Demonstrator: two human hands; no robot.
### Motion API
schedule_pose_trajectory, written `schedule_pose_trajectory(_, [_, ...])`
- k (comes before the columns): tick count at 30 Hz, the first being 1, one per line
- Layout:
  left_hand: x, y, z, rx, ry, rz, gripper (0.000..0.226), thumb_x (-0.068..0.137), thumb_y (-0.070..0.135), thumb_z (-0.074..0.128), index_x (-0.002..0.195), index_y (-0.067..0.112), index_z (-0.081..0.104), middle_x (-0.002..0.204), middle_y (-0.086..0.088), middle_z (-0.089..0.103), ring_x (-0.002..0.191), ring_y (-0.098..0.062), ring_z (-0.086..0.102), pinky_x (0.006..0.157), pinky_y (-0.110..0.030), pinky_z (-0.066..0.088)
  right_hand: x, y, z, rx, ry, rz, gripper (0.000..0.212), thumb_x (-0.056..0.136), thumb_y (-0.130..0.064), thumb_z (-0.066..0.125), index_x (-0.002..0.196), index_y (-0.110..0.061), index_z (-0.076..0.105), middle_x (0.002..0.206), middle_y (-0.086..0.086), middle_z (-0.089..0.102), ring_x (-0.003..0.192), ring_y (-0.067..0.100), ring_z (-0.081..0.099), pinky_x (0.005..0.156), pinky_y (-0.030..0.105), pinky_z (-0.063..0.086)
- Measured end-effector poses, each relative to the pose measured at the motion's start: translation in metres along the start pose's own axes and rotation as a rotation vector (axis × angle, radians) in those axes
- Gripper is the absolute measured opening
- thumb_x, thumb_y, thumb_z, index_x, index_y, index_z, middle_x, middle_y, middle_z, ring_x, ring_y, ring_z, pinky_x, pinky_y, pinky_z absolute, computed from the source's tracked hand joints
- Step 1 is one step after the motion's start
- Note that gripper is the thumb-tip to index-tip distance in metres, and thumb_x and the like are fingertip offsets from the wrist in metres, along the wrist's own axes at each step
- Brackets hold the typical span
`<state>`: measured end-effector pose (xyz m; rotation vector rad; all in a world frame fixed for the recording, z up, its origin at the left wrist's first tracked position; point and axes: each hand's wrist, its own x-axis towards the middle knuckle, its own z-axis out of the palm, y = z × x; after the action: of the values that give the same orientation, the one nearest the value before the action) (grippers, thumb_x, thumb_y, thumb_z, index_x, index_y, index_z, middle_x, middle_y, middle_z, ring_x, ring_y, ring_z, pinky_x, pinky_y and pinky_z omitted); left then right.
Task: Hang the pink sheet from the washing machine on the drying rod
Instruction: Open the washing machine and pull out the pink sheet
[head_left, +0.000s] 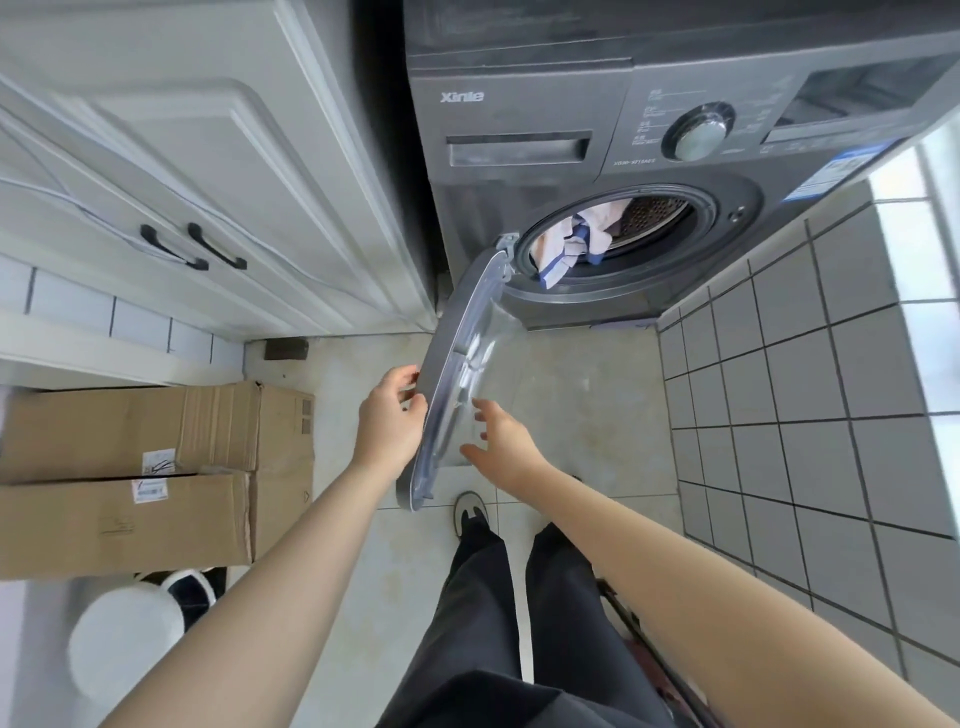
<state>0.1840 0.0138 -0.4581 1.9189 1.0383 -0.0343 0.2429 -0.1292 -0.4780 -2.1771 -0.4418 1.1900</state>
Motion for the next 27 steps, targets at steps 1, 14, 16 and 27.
schedule_pose_trajectory(1, [0.0, 0.004, 0.003, -0.004, 0.051, 0.038, 0.042, 0.089, -0.003, 0.052, 0.13, 0.011, 0.054, 0.125, -0.006, 0.063, 0.113, -0.02, 0.06, 0.098, -0.029, 0.045, -0.001, 0.007, -0.009, -0.012, -0.001, 0.005, 0.065, 0.091, -0.018, 0.061, 0.147, -0.014, 0.028, 0.144, 0.008, 0.044, 0.127, 0.026, 0.047, 0.104, 0.038, 0.041])
schedule_pose_trajectory(14, [0.049, 0.089, 0.126, 0.142, 0.052, 0.346, 0.04, 0.083, -0.005, 0.051, 0.119, 0.011, 0.057, 0.119, 0.001, 0.065, 0.114, -0.02, 0.058, 0.096, -0.027, 0.042, 0.047, 0.122, -0.178, -0.375, -0.005, 0.072, 0.056, 0.093, -0.022, 0.057, 0.143, -0.011, 0.034, 0.138, 0.012, 0.049, 0.125, 0.029, 0.047, 0.104, 0.038, 0.04])
schedule_pose_trajectory(16, [0.068, 0.09, 0.155, 0.195, 0.005, 0.328, 0.04, 0.083, -0.003, 0.051, 0.12, 0.011, 0.058, 0.121, -0.001, 0.064, 0.115, -0.021, 0.056, 0.098, -0.027, 0.04, 0.07, 0.137, -0.201, -0.435, 0.008, 0.061, 0.055, 0.093, -0.021, 0.055, 0.143, -0.011, 0.034, 0.138, 0.012, 0.048, 0.124, 0.03, 0.048, 0.102, 0.041, 0.041])
schedule_pose_trajectory(27, [0.207, 0.058, 0.266, 0.86, -0.273, 0.427, 0.048, 0.084, 0.001, 0.057, 0.131, 0.01, 0.049, 0.137, -0.005, 0.044, 0.129, -0.025, 0.038, 0.1, -0.04, 0.041, 0.244, 0.191, -0.246, -0.684, 0.148, -0.109, 0.063, 0.093, -0.023, 0.056, 0.147, -0.013, 0.026, 0.143, 0.01, 0.034, 0.13, 0.033, 0.036, 0.099, 0.044, 0.042])
